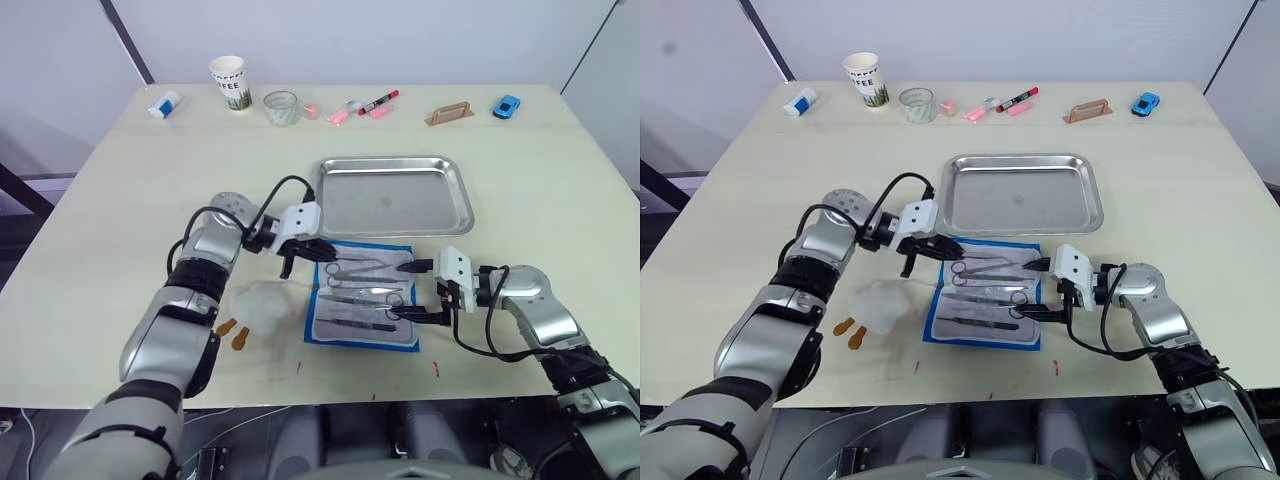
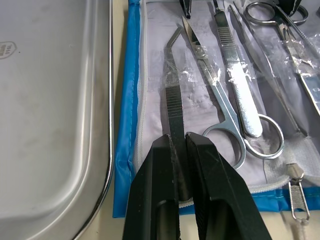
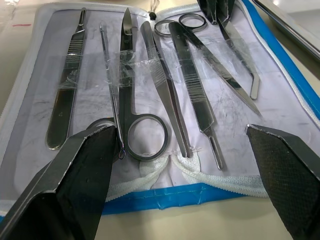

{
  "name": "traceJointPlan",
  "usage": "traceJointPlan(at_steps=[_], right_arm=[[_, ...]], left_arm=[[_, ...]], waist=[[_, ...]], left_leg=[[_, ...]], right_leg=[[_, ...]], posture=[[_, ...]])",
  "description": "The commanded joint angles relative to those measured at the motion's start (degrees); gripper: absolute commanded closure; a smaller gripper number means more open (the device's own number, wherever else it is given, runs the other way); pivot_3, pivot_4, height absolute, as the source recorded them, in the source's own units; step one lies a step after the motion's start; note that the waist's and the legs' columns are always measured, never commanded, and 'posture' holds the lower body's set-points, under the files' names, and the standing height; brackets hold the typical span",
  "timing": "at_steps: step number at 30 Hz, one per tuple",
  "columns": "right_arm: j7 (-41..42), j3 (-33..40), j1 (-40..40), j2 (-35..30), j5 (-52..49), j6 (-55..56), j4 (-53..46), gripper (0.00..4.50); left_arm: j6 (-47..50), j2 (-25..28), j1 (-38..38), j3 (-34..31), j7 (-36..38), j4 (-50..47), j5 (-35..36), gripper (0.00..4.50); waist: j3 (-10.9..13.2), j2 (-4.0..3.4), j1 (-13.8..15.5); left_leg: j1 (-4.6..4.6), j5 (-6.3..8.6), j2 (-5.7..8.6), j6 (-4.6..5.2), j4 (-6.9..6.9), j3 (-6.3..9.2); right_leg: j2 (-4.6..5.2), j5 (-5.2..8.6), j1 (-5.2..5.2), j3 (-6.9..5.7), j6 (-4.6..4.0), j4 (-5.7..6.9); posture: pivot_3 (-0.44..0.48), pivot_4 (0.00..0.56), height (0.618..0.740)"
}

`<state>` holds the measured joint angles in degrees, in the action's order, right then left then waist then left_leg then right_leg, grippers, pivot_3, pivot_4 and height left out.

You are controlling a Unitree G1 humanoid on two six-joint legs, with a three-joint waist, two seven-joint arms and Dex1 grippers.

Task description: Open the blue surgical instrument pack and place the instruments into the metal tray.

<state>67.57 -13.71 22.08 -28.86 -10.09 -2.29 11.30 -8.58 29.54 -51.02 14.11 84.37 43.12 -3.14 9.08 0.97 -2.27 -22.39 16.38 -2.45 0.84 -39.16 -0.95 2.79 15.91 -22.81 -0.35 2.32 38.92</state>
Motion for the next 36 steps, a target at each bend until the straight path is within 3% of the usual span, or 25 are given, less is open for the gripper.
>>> traceJointPlan(at_steps=[1,33,35,36], right_arm=[[-1.4,-2.8,-1.5,0.5,3.3,-0.9,2.2,0.0],[-1.4,-7.1,0.4,-1.9,7.6,-9.8,2.3,0.0],[1.7,-2.9,-1.0,2.3,-0.5,-8.9,4.9,0.0],[1.3,-3.2,-0.7,1.2,0.8,-10.1,5.2,0.0]], left_arm=[[1.1,0.8,-0.5,-0.5,-1.0,-3.2,0.6,4.47],[-2.6,3.7,0.3,-0.4,0.8,-6.0,1.3,4.47],[-2.5,3.7,0.4,-0.4,0.8,-6.1,1.3,4.47],[-2.5,3.6,0.5,-0.4,0.8,-6.2,1.4,4.47]], waist=[[0.0,0.0,0.0],[0.0,0.06,0.0],[-0.1,0.16,0.0],[-0.1,0.18,0.0]], left_leg=[[0.0,0.0,0.0,0.0,0.0,0.0],[0.08,0.0,-0.01,0.0,0.03,-0.01],[0.09,0.0,-0.01,0.0,0.03,-0.01],[0.08,0.0,-0.01,0.0,0.03,0.0]], right_leg=[[0.0,0.0,0.0,0.0,0.0,0.0],[-0.03,0.0,0.02,0.1,-0.01,-0.01],[-0.03,0.0,0.02,0.1,-0.01,-0.01],[-0.04,0.01,0.02,0.09,-0.02,-0.01]], posture=[[0.0,0.15,0.74],[0.0,0.15,0.74],[0.0,0.15,0.74],[0.0,0.15,0.74]])
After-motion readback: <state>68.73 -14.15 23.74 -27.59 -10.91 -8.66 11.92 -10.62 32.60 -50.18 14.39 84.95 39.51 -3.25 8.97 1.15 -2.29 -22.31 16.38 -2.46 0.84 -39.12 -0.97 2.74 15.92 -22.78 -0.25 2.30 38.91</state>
